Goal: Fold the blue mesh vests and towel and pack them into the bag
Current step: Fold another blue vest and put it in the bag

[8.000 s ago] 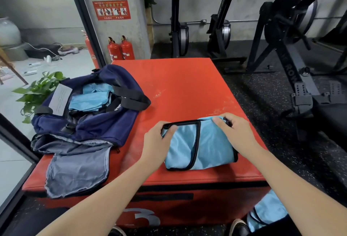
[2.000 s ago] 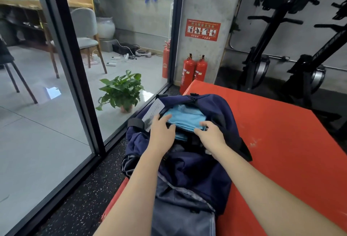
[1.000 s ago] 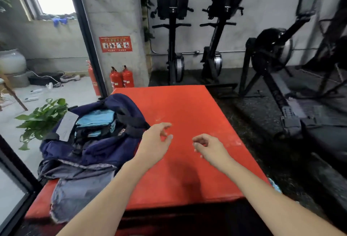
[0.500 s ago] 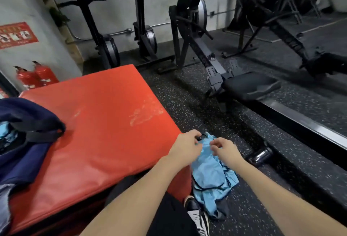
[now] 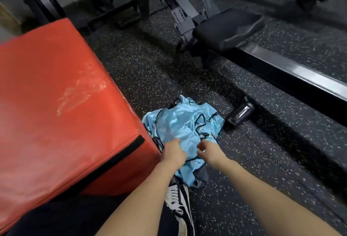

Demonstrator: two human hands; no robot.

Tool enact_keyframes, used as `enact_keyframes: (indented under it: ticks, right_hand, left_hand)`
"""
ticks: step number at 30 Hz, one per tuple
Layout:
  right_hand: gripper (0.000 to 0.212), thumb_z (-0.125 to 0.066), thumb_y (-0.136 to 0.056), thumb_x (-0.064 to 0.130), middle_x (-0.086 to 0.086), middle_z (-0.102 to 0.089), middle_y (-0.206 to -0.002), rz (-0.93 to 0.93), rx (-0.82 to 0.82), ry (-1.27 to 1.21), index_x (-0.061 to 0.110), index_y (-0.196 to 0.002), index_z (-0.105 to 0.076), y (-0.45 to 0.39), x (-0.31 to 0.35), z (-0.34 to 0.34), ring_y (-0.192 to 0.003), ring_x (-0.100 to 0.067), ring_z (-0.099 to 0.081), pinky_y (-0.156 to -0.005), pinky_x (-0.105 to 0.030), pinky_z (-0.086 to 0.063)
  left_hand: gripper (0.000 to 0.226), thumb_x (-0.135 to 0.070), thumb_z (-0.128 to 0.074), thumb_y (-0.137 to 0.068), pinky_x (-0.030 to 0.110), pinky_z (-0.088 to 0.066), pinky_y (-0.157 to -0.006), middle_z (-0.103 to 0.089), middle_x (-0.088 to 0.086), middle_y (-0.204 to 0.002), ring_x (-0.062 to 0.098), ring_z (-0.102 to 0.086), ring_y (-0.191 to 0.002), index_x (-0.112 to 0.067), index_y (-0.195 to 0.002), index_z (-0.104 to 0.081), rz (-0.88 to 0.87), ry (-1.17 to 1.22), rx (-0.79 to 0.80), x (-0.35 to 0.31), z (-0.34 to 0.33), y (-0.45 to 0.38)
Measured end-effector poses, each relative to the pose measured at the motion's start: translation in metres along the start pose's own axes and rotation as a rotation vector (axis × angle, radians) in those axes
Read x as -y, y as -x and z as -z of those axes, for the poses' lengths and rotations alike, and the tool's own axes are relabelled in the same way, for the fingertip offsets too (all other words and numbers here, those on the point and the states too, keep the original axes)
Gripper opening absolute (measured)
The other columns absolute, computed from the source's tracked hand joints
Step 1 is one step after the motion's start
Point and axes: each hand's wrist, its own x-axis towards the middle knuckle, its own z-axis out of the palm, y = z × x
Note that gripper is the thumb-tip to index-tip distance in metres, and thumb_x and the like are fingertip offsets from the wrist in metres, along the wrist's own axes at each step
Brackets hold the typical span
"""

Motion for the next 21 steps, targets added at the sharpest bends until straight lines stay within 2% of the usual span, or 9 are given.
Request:
enact_keyframes:
  ticks: [3,6,9,12,14,17,18,20,21]
  right_hand:
    - [0.035,-0.064,-0.088,0.020,-0.011,-0.055,-0.117,-0.020,-0.046,0.008,0.010,-0.121,-0.060,-0.017,-0.013,-0.015,-0.107,-0.030,-0.059,-0.089,-0.031,-0.043]
    - [0.019,-0.066,-0.087,0.021,-0.006,-0.058,-0.100,-0.050,-0.054,-0.041,0.014,-0.103,-0.062,-0.034,-0.019,-0.022,-0.094,-0.029,-0.062,-0.074,-0.030,-0.043]
    - [0.014,-0.066,-0.086,0.021,-0.010,-0.071,-0.086,-0.070,-0.019,-0.074,0.008,-0.087,-0.065,-0.044,-0.022,-0.025,-0.084,-0.027,-0.067,-0.072,-0.032,-0.047]
    - [0.016,-0.068,-0.087,0.022,-0.005,-0.070,-0.083,-0.073,-0.026,-0.138,0.006,-0.084,-0.067,-0.044,-0.022,-0.023,-0.074,-0.017,-0.062,-0.062,-0.020,-0.044]
    - [0.012,-0.072,-0.084,0.020,0.003,-0.067,-0.075,-0.059,-0.057,-0.197,0.011,-0.078,-0.066,-0.040,-0.017,-0.018,-0.065,-0.009,-0.056,-0.055,-0.011,-0.040]
    - [0.009,-0.075,-0.078,0.012,0.003,-0.066,-0.069,-0.034,-0.119,-0.279,0.010,-0.077,-0.066,-0.026,-0.008,-0.006,-0.060,-0.009,-0.055,-0.054,-0.011,-0.041]
    - [0.010,-0.076,-0.076,0.009,0.000,-0.068,-0.072,-0.018,-0.134,-0.309,0.010,-0.077,-0.066,-0.020,-0.003,-0.001,-0.061,-0.013,-0.057,-0.058,-0.015,-0.045]
    - [0.010,-0.076,-0.076,0.008,-0.003,-0.071,-0.080,0.028,-0.141,-0.359,0.012,-0.079,-0.066,-0.009,0.004,0.009,-0.064,-0.020,-0.062,-0.066,-0.027,-0.052]
    - [0.010,-0.076,-0.078,0.009,-0.004,-0.071,-0.083,0.057,-0.132,-0.375,0.014,-0.080,-0.067,-0.002,0.009,0.017,-0.063,-0.019,-0.062,-0.064,-0.029,-0.052]
  left_hand:
    - [0.057,-0.013,-0.058,-0.087,0.031,-0.041,-0.106,-0.040,0.019,-0.140,0.035,-0.049,-0.125,-0.018,-0.143,-0.046,0.058,-0.011,0.029,0.009,-0.018,-0.018]
    - [0.064,-0.017,-0.060,-0.087,0.029,-0.041,-0.107,-0.026,0.019,-0.147,0.035,-0.048,-0.127,-0.025,-0.147,-0.041,0.146,0.064,0.058,0.013,-0.029,-0.034]
    - [0.066,-0.023,-0.067,-0.085,0.026,-0.041,-0.106,-0.039,0.019,-0.144,0.030,-0.043,-0.131,-0.027,-0.146,-0.043,0.264,0.195,0.097,0.021,-0.032,-0.051]
    - [0.061,-0.019,-0.075,-0.076,0.042,-0.054,-0.097,-0.060,0.012,-0.128,0.029,-0.059,-0.117,-0.019,-0.134,-0.058,0.359,0.442,0.115,0.028,-0.033,-0.063]
    - [0.049,-0.017,-0.076,-0.073,0.041,-0.056,-0.094,-0.068,0.009,-0.118,0.028,-0.065,-0.107,-0.014,-0.120,-0.067,0.368,0.491,0.061,0.031,-0.036,-0.068]
    - [0.005,-0.013,-0.072,-0.078,0.029,-0.052,-0.093,-0.069,0.001,-0.098,0.029,-0.065,-0.106,-0.018,-0.078,-0.070,0.320,0.411,-0.048,0.019,-0.023,-0.052]
    - [0.008,-0.011,-0.069,-0.081,0.028,-0.049,-0.094,-0.069,0.004,-0.096,0.029,-0.064,-0.109,-0.019,-0.078,-0.071,0.293,0.377,-0.080,0.015,-0.019,-0.045]
    - [0.021,-0.011,-0.064,-0.087,0.028,-0.046,-0.098,-0.072,0.007,-0.111,0.029,-0.061,-0.114,-0.015,-0.102,-0.077,0.246,0.340,-0.145,0.009,-0.011,-0.033]
    - [0.024,-0.011,-0.064,-0.087,0.028,-0.047,-0.098,-0.072,0.007,-0.113,0.029,-0.062,-0.113,-0.014,-0.107,-0.076,0.225,0.344,-0.185,0.005,-0.004,-0.027]
